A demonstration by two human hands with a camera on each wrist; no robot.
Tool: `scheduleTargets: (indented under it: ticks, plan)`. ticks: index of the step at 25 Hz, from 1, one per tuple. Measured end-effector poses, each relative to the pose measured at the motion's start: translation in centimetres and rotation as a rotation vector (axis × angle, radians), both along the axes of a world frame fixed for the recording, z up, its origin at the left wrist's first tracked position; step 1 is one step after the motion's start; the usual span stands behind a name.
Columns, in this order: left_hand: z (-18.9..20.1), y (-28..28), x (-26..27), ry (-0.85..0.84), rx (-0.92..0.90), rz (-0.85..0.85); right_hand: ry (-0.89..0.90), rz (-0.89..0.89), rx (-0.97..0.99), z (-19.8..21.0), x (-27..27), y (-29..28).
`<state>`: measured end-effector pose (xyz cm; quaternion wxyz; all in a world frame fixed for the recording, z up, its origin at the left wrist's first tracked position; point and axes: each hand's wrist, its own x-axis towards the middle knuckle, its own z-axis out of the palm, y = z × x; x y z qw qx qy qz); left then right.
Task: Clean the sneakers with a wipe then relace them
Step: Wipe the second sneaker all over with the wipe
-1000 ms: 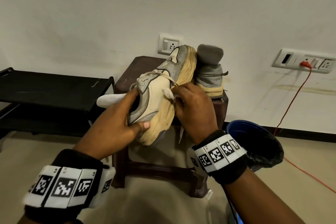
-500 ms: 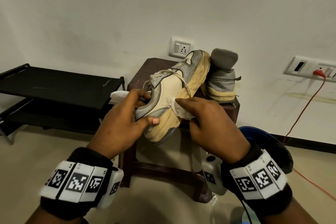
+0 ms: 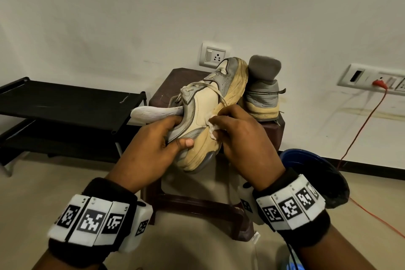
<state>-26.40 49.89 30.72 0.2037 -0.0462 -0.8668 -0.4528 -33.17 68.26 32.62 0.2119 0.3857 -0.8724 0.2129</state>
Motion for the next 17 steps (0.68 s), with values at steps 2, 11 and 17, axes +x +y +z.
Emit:
scheduleTargets:
  ticks: [2, 11, 17]
  plan:
    - [-0.1, 0.3, -0.1, 0.024, 0.018, -0.003, -0.006, -0.017, 0.011, 0.4, 0.2, -0.1]
    - [0.4, 0.5, -0.2, 0.035, 0.195, -0.015, 0.059, 0.2, 0.072, 0.6, 3.7, -0.1]
    - [0.4, 1.1, -0.1, -0.019, 0.238, -0.136, 0.015, -0.023, -0.157, 0.1, -0.6, 1.0]
